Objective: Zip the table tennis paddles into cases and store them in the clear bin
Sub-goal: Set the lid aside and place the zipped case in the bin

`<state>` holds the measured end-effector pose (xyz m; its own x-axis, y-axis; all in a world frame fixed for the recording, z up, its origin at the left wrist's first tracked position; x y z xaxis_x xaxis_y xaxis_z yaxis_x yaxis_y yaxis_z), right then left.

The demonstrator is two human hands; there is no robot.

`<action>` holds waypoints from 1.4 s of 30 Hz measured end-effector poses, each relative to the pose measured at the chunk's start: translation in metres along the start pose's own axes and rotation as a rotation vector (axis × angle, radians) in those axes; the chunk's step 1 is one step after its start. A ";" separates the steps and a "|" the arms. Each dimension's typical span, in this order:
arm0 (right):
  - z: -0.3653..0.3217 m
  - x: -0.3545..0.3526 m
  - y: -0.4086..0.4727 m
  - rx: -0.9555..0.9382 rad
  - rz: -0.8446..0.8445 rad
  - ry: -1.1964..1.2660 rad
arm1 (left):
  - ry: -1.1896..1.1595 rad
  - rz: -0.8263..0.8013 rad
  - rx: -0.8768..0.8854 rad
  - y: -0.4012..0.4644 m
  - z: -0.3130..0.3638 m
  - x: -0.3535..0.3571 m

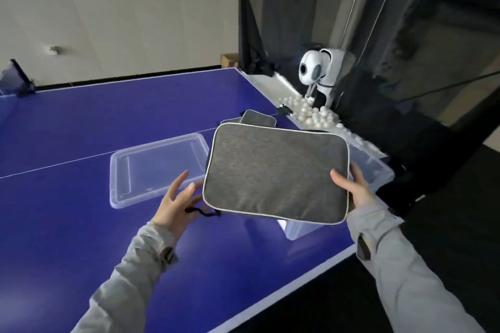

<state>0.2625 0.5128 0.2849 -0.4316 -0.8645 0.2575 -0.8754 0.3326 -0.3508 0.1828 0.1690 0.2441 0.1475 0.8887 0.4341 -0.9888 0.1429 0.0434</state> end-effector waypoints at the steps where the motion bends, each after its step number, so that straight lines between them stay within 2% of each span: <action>1: -0.010 -0.011 0.007 -0.001 0.003 -0.021 | 0.049 -0.061 -0.022 0.012 0.000 0.017; 4: -0.031 -0.041 0.036 0.039 0.009 -0.075 | 0.195 -0.162 -0.068 0.044 -0.007 0.067; 8: -0.054 -0.068 0.083 0.077 -0.007 -0.148 | 0.315 -0.087 -0.051 0.076 -0.037 0.109; 14: -0.091 -0.102 0.169 0.143 -0.039 -0.275 | 0.257 0.029 -0.045 0.126 -0.096 0.154; 22: -0.118 -0.146 0.234 0.210 0.008 -0.428 | 0.205 0.120 -0.194 0.151 -0.150 0.206; 29: -0.078 -0.160 0.290 0.341 -0.066 -0.612 | 0.520 0.318 -0.260 0.148 -0.198 0.212; 35: -0.026 -0.167 0.331 0.410 -0.084 -0.785 | 0.832 0.340 -0.388 0.149 -0.235 0.217; 42: 0.025 -0.187 0.357 0.548 -0.097 -0.943 | 0.836 0.396 -0.539 0.147 -0.280 0.209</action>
<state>0.0359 0.7834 0.0889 0.1785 -0.8968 -0.4048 -0.5801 0.2364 -0.7795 0.0748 0.4975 0.0894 -0.0097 0.9012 -0.4333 -0.8591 -0.2292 -0.4576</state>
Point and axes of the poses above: each hand's wrist, its own y-axis towards the middle knuckle, its own x-axis out of the palm, z = x × y, the point moved 2 cm from there along y, towards the middle knuckle, and after that the axes turned 15 degrees about x, right-handed, at the moved point
